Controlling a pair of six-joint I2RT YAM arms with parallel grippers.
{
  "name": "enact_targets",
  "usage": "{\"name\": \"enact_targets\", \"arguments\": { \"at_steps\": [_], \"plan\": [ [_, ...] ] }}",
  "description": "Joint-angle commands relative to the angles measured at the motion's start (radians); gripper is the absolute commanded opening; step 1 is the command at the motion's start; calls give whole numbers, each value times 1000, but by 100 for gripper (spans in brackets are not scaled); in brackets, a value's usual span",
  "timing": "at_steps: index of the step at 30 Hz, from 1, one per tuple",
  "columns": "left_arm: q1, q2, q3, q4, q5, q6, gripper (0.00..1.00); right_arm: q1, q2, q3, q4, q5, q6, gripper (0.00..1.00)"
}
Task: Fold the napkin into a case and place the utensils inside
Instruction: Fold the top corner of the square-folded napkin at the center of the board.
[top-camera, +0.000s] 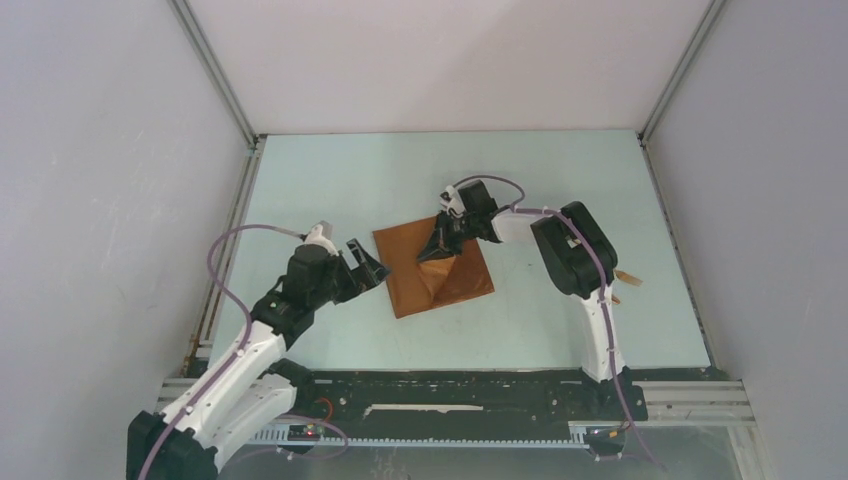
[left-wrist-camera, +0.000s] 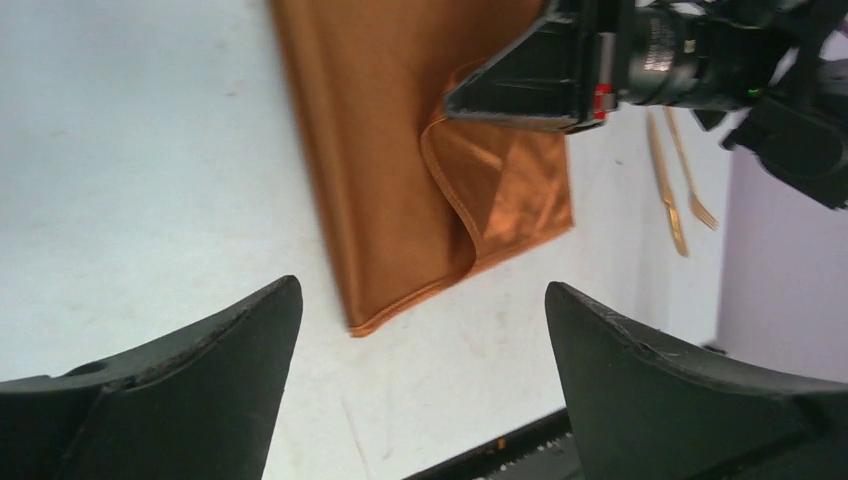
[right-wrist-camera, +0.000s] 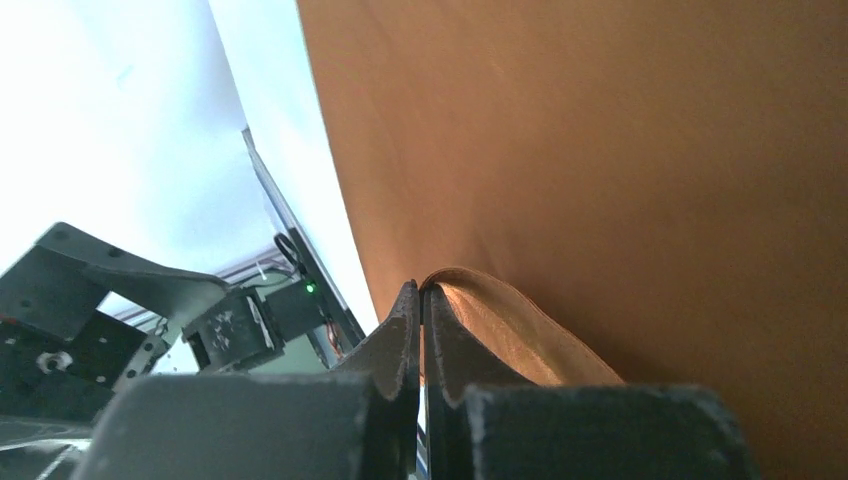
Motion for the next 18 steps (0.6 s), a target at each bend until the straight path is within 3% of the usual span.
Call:
{"name": "enact_targets", "arguments": {
  "at_steps": [1, 18],
  "plan": [
    [7, -59, 32, -149, -188, 43, 100, 36, 50, 114, 99, -10, 75, 0],
    [7, -150, 57, -249, -271, 65, 100, 91, 260, 435, 43, 33, 95, 0]
  ]
}}
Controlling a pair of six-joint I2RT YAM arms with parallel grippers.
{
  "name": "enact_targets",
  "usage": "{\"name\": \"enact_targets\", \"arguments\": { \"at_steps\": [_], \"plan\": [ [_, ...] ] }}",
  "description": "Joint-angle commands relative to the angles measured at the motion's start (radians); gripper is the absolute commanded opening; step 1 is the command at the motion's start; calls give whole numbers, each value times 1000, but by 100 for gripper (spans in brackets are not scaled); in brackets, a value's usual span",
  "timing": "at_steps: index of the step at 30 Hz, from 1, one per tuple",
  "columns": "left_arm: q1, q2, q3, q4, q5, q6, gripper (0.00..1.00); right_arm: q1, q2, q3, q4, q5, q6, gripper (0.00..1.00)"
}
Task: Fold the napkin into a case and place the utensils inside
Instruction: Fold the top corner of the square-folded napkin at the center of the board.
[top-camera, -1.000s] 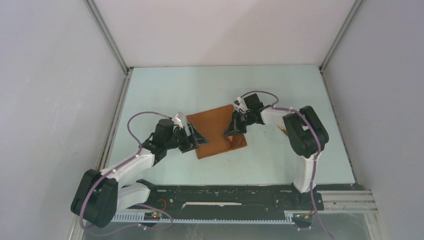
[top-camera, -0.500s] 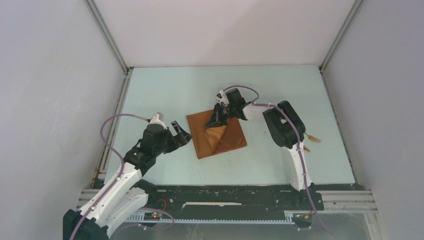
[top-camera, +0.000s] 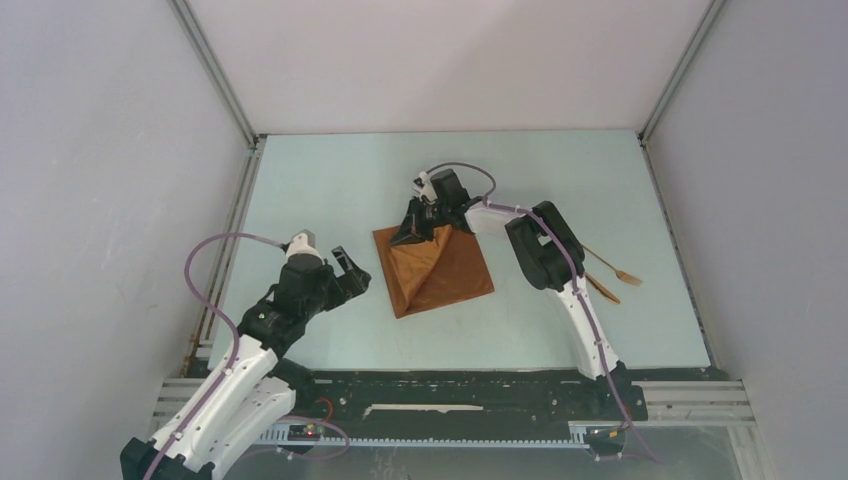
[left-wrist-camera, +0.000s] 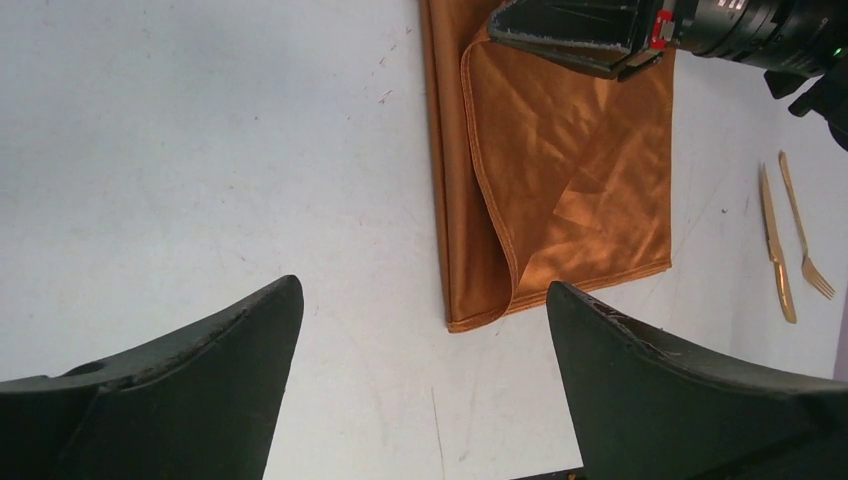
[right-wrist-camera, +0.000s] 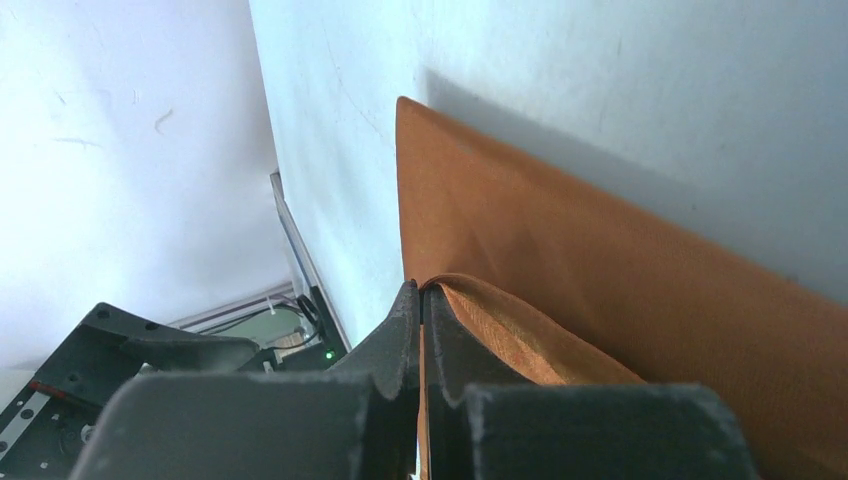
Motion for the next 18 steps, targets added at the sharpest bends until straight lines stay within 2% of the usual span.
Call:
{"name": "enact_targets", "arguments": {
  "at_steps": [1, 18],
  "plan": [
    [6, -7, 43, -13, -25, 22, 100, 16, 33, 88, -15, 10, 0, 0],
    [6, -16, 20, -12, -14, 3, 100, 21, 144, 267, -109, 1, -13, 0]
  ]
}}
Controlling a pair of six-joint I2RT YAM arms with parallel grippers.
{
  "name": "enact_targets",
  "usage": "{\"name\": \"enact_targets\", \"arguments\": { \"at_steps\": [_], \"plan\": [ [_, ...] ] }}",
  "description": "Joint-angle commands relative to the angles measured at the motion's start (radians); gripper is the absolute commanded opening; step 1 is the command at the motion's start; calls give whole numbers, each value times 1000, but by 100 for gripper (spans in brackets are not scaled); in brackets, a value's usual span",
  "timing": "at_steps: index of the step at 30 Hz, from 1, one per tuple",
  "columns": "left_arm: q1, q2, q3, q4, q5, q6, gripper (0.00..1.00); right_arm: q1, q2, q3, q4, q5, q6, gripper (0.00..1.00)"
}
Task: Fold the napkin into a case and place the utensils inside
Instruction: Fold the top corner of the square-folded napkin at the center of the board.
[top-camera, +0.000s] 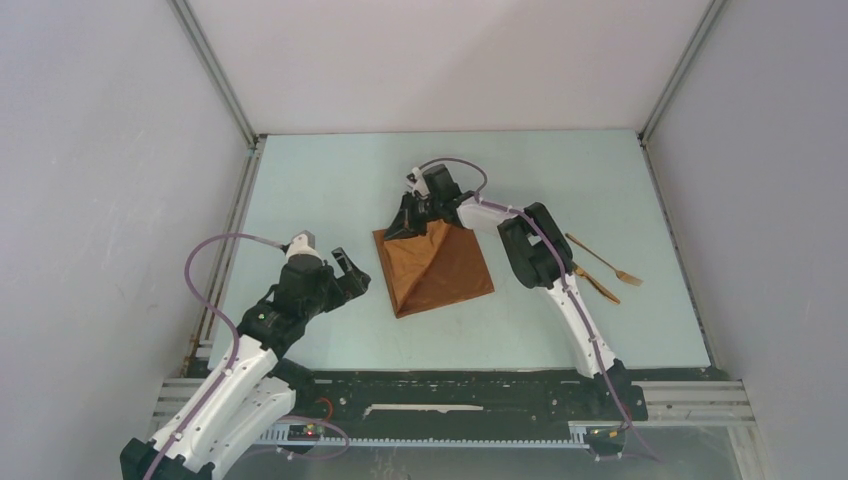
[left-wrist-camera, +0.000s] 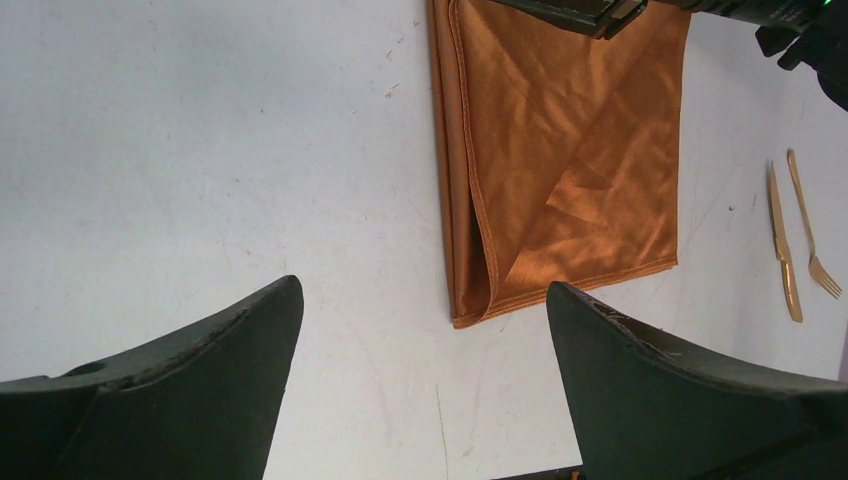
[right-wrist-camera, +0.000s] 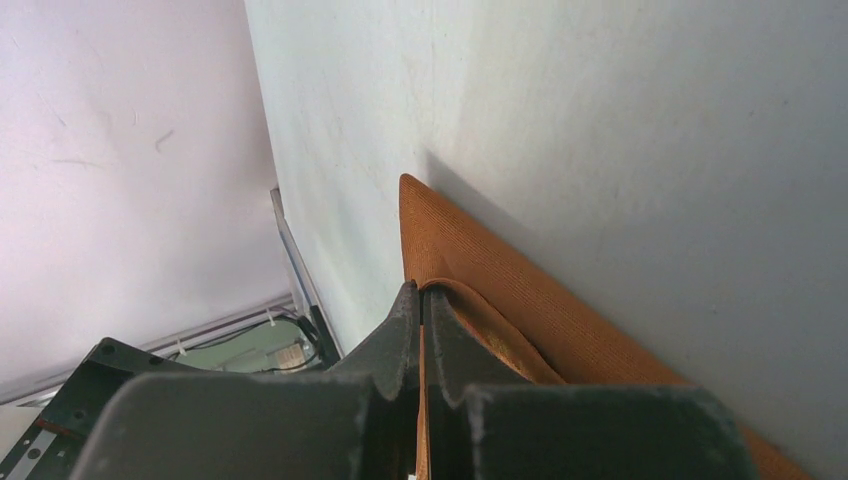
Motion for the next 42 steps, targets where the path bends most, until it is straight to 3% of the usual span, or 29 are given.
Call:
{"name": "enact_targets", "arguments": {
  "at_steps": [1, 13, 24, 30, 37, 40, 42],
  "plan": [
    [6, -14, 20, 6, -14, 3, 100, 13, 29, 75, -36, 1, -13, 0],
    [6, -18, 13, 6, -4, 3, 100, 16, 94, 191, -93, -3, -16, 1],
    [6, -3, 2, 24, 13, 3, 100, 19, 109, 216, -112, -6, -31, 11],
    [5, 3, -8, 39, 26, 0, 100, 23, 105, 240, -116, -29, -33, 35],
    [24, 104, 0, 169, 131, -30, 100, 14, -20, 224, -100, -109, 17, 55],
    [64, 205, 25, 314, 267, -62, 98, -32, -172, 77, -36, -142, 35, 62],
    [86, 297, 57, 416, 344, -82, 95, -85, -290, -117, 122, -144, 69, 75]
  ]
}}
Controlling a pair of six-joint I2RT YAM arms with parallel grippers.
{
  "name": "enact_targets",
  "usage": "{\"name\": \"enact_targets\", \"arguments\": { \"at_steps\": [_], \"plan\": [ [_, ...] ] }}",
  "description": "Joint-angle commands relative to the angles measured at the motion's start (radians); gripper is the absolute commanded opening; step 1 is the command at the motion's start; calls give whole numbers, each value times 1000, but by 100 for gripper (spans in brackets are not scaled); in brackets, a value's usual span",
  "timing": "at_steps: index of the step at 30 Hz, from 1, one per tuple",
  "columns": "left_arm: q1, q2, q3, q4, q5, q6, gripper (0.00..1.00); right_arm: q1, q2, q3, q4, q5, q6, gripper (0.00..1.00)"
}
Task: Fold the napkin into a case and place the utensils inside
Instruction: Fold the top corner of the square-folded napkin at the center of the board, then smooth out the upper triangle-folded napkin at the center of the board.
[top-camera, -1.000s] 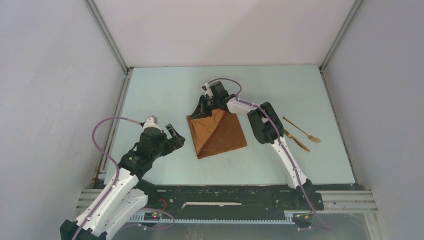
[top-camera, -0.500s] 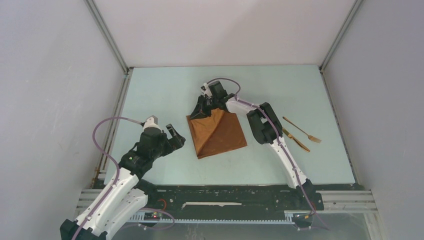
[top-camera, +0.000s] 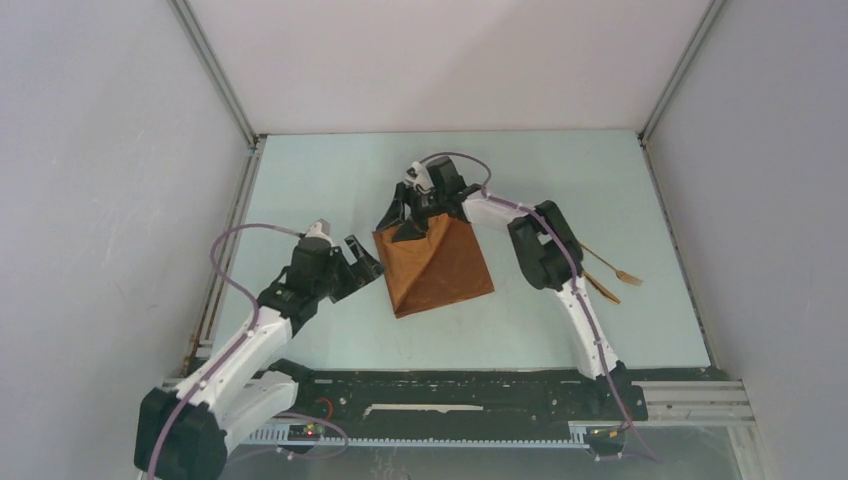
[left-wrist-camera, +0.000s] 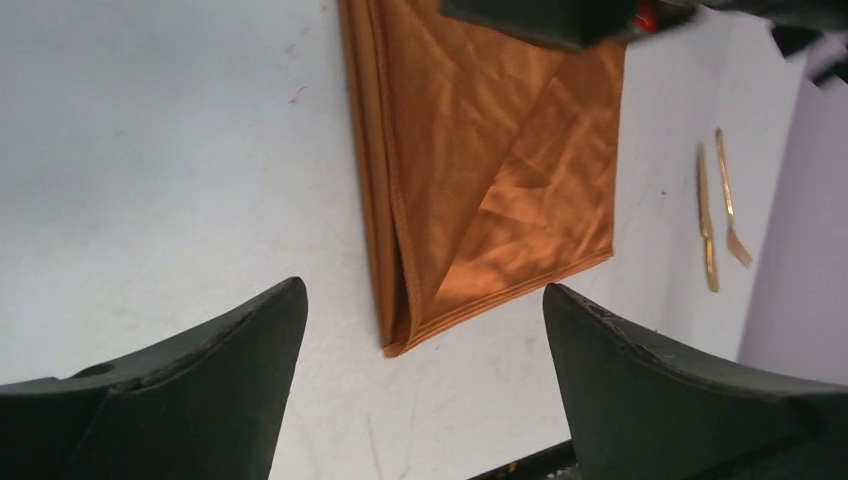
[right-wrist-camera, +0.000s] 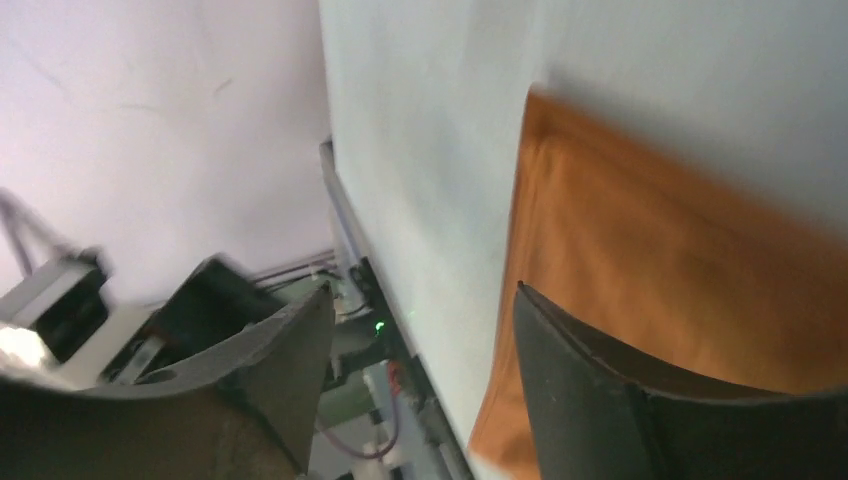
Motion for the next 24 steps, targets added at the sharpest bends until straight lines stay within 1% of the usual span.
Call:
{"name": "enact_targets", "arguments": {
  "at_steps": [1, 3, 5, 7, 10, 12, 16, 20, 24],
  "plan": [
    [47, 182, 82, 273, 217, -69, 93, -102, -335, -278, 257, -60, 62, 83],
    [52, 302, 134, 354, 274, -91, 90, -154, -367, -347, 293, -93, 62, 86],
    [52, 420, 188, 438, 309, -114, 85, -203, -367, -389, 312, -133, 65, 87],
    [51, 534, 231, 513, 339, -132, 81, -244, -363, -441, 379, -155, 91, 87],
    [52, 680, 311, 548, 364, -141, 82, -277, -344, -484, 464, -177, 128, 88],
    [52, 765, 347, 570, 368, -136, 86, -284, -327, -485, 477, -179, 128, 88],
    [69, 849, 388, 566, 305, -102, 86, -284, -302, -486, 471, -167, 98, 89],
    [98, 899, 397, 574, 286, -97, 86, -282, -282, -493, 461, -148, 70, 90],
    [119, 923, 380, 593, 282, -106, 85, -275, -238, -459, 446, -148, 53, 90]
  ]
}}
